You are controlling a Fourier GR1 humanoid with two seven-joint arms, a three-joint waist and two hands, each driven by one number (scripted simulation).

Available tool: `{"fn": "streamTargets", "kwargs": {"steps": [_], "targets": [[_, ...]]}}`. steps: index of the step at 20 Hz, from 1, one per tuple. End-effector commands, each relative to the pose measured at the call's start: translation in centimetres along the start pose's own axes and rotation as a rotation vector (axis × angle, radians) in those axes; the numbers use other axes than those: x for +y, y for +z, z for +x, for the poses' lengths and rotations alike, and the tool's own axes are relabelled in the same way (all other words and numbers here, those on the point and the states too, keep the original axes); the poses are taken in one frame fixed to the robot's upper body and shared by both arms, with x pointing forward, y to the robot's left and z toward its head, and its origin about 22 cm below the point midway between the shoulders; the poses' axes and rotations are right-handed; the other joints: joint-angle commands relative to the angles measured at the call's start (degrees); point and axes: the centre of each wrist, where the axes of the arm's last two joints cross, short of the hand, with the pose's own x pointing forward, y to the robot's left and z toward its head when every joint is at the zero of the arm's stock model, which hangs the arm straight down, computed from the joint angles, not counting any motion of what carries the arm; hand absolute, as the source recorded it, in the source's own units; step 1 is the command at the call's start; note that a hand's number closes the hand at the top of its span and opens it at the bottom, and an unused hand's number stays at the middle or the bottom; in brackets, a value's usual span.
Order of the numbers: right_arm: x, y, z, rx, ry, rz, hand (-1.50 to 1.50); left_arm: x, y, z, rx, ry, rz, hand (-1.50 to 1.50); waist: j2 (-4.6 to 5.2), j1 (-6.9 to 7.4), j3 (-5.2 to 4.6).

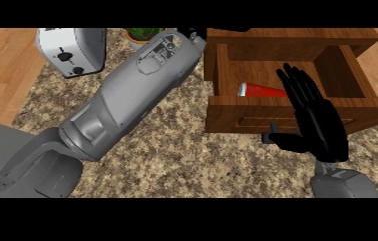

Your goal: Pick up the can, place it into the drawer and close the drawer

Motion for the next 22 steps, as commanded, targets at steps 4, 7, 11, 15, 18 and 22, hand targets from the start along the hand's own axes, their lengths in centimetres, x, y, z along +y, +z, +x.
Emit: {"fn": "streamTargets", "kwargs": {"steps": [4,7,11,15,18,22], "targets": [[5.5,-1.1,-1.9,0.026,0.032,0.0,-1.5,2.8,-0.6,1.7,0.017,-0.001,0.021,-1.5,-0.15,0.52,0.02],[6.3,-1.9,-3.2,0.054,0.058,-0.014,-1.5,5.1,-1.1,2.1,0.02,-0.018,0.008,-1.5,-0.15,1.01,0.03],[8.1,-3.2,-3.3,0.076,0.104,-0.007,-1.5,7.6,-1.3,1.5,0.006,-0.03,0.009,-1.5,0.13,1.89,0.03],[8.0,-4.1,-5.9,0.098,0.158,-0.022,-1.5,7.2,0.1,1.5,0.033,-0.018,-0.022,-1.5,0.11,2.6,0.08],[8.4,-6.8,-4.1,0.096,0.184,-0.05,-1.5,9.2,-0.3,2.5,0.042,-0.017,-0.001,-1.5,0.18,3.15,0.05],[8.3,-8.3,-4.7,0.078,0.175,-0.096,-1.5,10.0,0.7,1.4,0.05,-0.023,-0.009,-1.5,0.22,2.68,0.07]]}}
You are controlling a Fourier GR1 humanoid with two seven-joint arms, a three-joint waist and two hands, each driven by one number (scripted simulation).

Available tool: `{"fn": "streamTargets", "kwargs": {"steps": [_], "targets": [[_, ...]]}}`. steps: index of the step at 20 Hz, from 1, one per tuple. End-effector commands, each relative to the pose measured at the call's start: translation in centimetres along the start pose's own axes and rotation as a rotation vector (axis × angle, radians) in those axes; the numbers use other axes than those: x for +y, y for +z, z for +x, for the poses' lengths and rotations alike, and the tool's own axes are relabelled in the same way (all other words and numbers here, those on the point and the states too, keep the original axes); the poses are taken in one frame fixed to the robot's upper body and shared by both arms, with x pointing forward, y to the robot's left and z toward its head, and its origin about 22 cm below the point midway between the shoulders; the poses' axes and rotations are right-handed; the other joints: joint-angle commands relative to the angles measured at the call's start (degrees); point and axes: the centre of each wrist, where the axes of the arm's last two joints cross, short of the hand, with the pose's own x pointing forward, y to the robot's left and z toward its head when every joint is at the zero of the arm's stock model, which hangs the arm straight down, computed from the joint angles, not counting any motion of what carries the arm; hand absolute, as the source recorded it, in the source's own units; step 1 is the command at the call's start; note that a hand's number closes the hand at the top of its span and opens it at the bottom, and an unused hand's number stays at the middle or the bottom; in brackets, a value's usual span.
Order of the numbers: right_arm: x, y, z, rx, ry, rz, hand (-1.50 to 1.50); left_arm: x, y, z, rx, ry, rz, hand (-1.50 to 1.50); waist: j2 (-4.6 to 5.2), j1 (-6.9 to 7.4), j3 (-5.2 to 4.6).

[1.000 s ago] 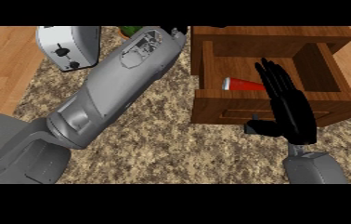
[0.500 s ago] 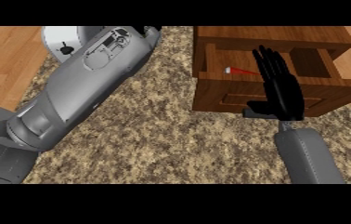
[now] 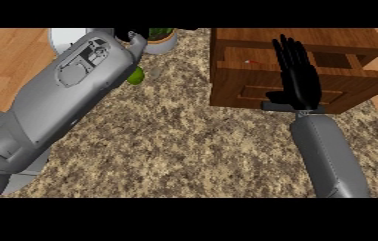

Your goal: Pick up the can, place it into the drawer and close the drawer

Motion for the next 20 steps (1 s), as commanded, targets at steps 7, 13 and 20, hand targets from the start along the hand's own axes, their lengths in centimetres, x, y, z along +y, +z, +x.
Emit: {"fn": "streamTargets", "kwargs": {"steps": [7,13,20], "targets": [[1.5,-4.7,0.9,0.069,-0.022,-0.025,-1.5,3.8,1.7,-2.5,0.021,-0.019,-0.012,-1.5,1.95,1.32,1.36],[2.2,-6.2,2.0,0.063,0.002,-0.046,-1.5,3.0,3.6,-3.4,0.005,-0.015,-0.006,-1.5,2.19,1.46,1.4],[0.3,-9.1,2.2,0.071,0.017,-0.064,-1.5,5.4,3.7,-4.2,0.013,-0.029,-0.012,-1.5,2.71,1.91,1.37]]}}
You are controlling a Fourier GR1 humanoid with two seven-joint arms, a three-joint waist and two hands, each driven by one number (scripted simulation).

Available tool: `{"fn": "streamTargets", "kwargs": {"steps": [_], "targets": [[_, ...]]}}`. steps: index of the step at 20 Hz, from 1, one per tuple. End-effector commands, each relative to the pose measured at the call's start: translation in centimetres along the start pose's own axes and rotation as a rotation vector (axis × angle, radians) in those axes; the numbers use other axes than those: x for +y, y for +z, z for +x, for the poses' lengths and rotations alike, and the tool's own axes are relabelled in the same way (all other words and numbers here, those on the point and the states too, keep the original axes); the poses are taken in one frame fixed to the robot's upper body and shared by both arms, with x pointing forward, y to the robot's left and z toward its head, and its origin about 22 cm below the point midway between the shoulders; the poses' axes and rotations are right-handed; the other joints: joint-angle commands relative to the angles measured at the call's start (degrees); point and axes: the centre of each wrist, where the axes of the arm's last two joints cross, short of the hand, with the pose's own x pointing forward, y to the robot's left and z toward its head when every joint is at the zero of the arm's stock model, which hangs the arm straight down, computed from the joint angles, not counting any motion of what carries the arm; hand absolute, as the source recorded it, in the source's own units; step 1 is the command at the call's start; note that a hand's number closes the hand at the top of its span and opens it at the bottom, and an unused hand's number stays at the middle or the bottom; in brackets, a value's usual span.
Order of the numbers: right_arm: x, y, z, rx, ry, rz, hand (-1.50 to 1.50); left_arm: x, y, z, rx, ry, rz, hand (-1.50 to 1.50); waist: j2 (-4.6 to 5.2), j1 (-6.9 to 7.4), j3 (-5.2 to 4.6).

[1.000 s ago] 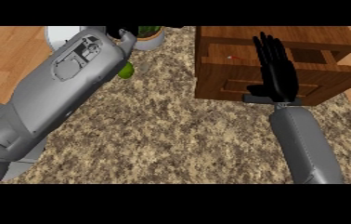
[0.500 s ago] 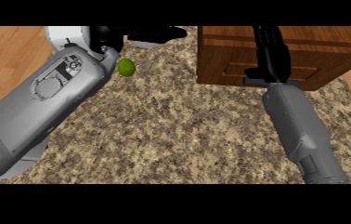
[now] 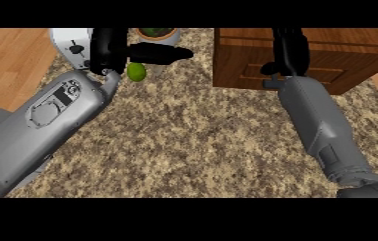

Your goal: Pick up the can, place it into the drawer and close the drawer

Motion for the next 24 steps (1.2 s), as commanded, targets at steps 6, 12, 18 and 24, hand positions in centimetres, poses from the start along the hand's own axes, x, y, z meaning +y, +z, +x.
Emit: {"fn": "streamTargets", "kwargs": {"steps": [6,12,18,24], "targets": [[-2.3,-4.1,2.5,0.004,-0.026,0.003,-1.5,0.6,1.3,-0.7,-0.02,0.001,-0.025,-1.5,1.24,1.7,0.24],[-2.9,-5.0,3.6,-0.018,-0.175,0.0,-1.5,2.0,2.0,-2.0,-0.004,-0.001,-0.021,-1.5,0.91,1.21,0.3],[-2.5,-4.6,4.7,0.019,-0.394,-0.05,-1.5,1.9,2.8,-2.3,-0.001,-0.002,-0.005,-1.5,0.54,1.33,0.44],[-2.6,-4.7,4.5,0.054,-0.613,-0.059,-1.5,3.3,2.9,-2.3,-0.012,0.0,0.002,-1.5,0.18,0.19,0.36]]}}
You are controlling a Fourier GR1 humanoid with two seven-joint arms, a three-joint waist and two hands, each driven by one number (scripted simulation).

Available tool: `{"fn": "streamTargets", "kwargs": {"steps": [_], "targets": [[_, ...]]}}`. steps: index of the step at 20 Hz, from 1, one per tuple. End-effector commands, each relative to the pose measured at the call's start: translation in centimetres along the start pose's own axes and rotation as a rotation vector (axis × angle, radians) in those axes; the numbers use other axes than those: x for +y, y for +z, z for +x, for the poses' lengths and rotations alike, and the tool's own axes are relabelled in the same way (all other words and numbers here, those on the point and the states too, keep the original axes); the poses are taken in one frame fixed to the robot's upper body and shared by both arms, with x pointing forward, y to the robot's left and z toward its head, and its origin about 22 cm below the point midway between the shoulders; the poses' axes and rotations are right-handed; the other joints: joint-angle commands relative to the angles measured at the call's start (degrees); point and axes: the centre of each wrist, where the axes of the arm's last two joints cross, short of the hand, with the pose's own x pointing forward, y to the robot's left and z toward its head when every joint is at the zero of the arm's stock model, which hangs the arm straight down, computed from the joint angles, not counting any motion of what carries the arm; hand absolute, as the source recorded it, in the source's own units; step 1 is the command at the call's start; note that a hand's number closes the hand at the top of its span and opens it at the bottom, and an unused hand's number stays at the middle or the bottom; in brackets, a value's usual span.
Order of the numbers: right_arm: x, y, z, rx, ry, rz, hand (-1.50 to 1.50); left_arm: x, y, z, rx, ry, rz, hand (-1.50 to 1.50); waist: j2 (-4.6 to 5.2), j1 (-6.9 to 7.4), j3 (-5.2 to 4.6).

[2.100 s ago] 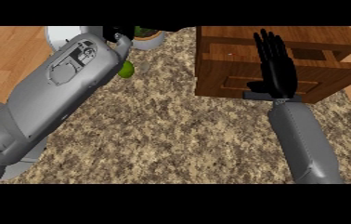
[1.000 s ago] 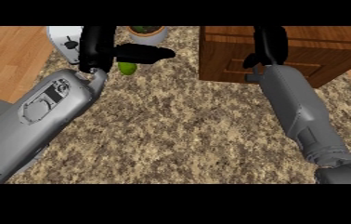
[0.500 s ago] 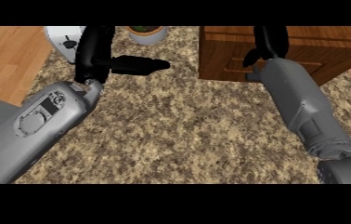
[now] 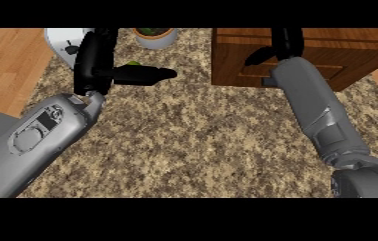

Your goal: Pick up the can, place it into the drawer and close the drawer

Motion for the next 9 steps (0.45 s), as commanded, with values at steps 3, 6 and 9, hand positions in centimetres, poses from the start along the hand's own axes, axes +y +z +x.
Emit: {"fn": "streamTargets", "kwargs": {"steps": [3,6,9], "targets": [[1.0,-1.6,4.9,0.094,-0.388,-0.083,-1.5,1.4,0.6,-0.7,0.024,-0.003,0.01,-1.5,-1.12,0.14,-0.19],[-0.9,-2.9,4.0,0.093,-0.461,-0.091,-1.5,1.4,1.0,-0.7,0.007,0.014,0.02,-1.5,-0.72,0.23,-0.25],[-0.7,-2.1,2.7,0.094,-0.482,-0.111,-1.5,2.8,2.1,-2.7,0.016,0.001,0.027,-1.5,-0.97,-0.45,-0.34]]}}
